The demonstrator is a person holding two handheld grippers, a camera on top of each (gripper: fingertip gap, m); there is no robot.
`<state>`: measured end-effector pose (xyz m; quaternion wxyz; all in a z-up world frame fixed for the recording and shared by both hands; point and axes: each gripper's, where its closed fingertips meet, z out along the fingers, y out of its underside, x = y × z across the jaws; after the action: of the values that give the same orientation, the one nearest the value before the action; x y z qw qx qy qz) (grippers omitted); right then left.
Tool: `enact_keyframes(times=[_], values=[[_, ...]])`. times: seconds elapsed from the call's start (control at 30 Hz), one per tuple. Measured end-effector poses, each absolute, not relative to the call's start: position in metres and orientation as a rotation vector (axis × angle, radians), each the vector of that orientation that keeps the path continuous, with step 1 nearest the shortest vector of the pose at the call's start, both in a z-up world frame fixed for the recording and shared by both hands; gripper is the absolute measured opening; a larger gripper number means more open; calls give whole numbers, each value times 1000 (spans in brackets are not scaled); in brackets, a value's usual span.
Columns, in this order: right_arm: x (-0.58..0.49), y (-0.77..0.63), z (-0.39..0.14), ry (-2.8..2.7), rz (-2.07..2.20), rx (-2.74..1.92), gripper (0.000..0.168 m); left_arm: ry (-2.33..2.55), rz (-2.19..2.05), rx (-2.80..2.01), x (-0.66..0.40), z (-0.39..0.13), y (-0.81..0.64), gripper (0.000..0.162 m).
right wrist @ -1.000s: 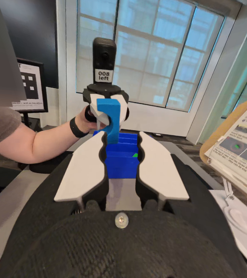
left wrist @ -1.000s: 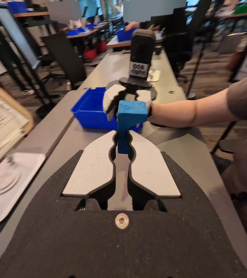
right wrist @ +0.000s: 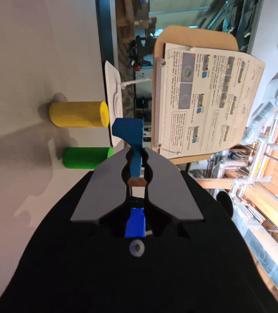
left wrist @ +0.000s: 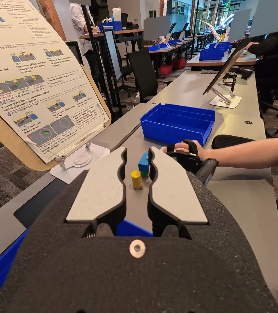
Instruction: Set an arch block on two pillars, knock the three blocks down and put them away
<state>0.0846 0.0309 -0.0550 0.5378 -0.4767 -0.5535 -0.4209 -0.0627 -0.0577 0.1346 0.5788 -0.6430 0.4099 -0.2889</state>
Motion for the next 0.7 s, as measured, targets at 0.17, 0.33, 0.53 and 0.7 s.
enact_keyframes(times=[0.17, 0.33, 0.53, 0.7], values=[[83, 40, -51, -1258, -1021, -1194, 12, 958, -684, -1473, -73, 141, -66, 22], [78, 44, -56, -1279, -1083, -1166, 12, 972, -680, -1471, -79, 142, -71, 20], [80, 50, -61, -1293, -1114, -1173, 12, 994, -667, -1466, -80, 141, -76, 20], [76, 51, -63, -1309, -1112, -1173, 12, 1006, -661, -1479, -81, 138, -76, 20]])
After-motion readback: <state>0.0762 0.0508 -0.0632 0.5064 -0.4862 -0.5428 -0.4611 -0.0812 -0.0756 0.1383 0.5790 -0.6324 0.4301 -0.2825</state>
